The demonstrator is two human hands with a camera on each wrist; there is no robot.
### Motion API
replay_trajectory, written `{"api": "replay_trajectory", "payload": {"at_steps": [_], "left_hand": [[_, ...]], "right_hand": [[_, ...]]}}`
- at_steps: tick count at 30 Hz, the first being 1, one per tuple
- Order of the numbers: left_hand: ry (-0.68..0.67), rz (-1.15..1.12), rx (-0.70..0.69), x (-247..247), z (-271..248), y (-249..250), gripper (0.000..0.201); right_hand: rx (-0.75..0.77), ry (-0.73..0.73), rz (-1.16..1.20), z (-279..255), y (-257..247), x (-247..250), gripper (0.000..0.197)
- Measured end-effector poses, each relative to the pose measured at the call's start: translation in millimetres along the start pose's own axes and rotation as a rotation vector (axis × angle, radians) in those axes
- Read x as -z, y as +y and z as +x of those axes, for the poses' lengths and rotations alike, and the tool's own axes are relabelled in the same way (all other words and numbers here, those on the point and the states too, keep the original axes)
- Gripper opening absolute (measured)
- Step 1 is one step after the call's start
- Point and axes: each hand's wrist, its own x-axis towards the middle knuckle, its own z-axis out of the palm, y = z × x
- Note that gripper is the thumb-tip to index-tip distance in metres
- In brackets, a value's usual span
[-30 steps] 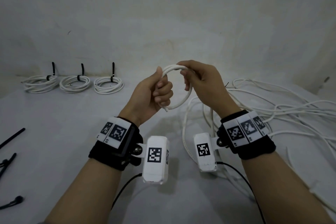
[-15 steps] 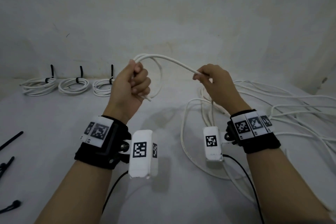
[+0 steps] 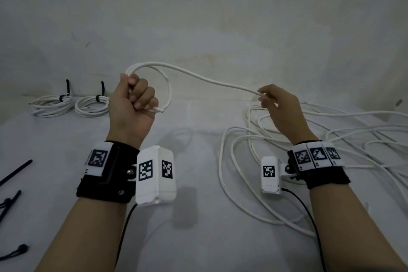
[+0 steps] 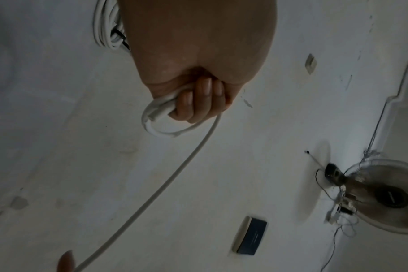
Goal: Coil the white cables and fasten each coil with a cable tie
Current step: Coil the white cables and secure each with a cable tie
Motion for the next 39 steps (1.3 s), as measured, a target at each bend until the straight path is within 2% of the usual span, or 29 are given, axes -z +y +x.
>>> {"api": "replay_trajectory", "payload": {"at_steps": [3,6,10,12,14,16,19,21,23,26,30,32,34,37,39], "left_hand": [[-0.006,-0.028,-0.015,4.3,0.4,2.9,0.053],[-0.015,-0.045,-0.007,3.1,0.7,-0.2,0.050],[0.005,-0.042,-0.021,1.2,2.0,-2.3,0.051],[0.020,-0.040,-0.028,0.8,2.4,-5.4,0.047],[0.029,-0.050,-0.035,-0.1,2.2,-8.2,0.045],[0.027,-0.076,-0.042,-1.2,2.4,-8.8,0.047],[0.011,-0.089,-0.046,-3.7,2.6,-8.9,0.046],[0.009,-0.095,-0.047,-5.1,2.1,-9.3,0.045],[0.018,-0.103,-0.058,-5.1,2.0,-7.3,0.044],[0.033,-0.124,-0.078,-4.5,2.1,-2.7,0.043],[0.029,-0.122,-0.076,-6.4,1.6,-3.7,0.042],[0.019,-0.103,-0.069,-8.1,1.6,-6.3,0.042],[0.011,-0.061,-0.057,-11.1,1.5,-10.5,0.042],[0.008,0.035,-0.039,-17.1,1.1,-18.4,0.041],[0.011,0.082,-0.032,-20.2,-0.3,-22.0,0.041]], "right_hand": [[-0.036,0.010,-0.017,-1.0,-2.5,8.8,0.008],[-0.003,-0.075,-0.157,0.6,-11.7,13.8,0.008],[-0.087,-0.378,-0.266,6.8,-30.4,26.1,0.008],[-0.149,-0.522,-0.297,8.0,-43.0,29.9,0.014],[-0.197,-0.620,-0.321,8.0,-58.0,30.3,0.014],[-0.175,-0.669,-0.321,6.6,-69.9,27.8,0.012],[-0.072,-0.645,-0.204,4.9,-81.1,16.9,0.012],[-0.046,-0.523,-0.065,5.8,-82.2,10.0,0.014],[0.013,-0.385,-0.057,6.8,-79.4,7.0,0.017],[0.103,-0.262,-0.045,5.5,-74.3,6.0,0.029],[0.161,-0.130,-0.113,2.7,-73.3,0.5,0.013],[0.167,-0.189,-0.210,1.8,-75.7,-3.5,0.007],[0.099,-0.331,-0.288,0.4,-82.5,-4.1,0.008],[0.084,-0.543,-0.353,-2.2,-95.3,-5.0,0.024],[0.074,-0.647,-0.313,-2.5,-102.0,-4.2,0.036]]}}
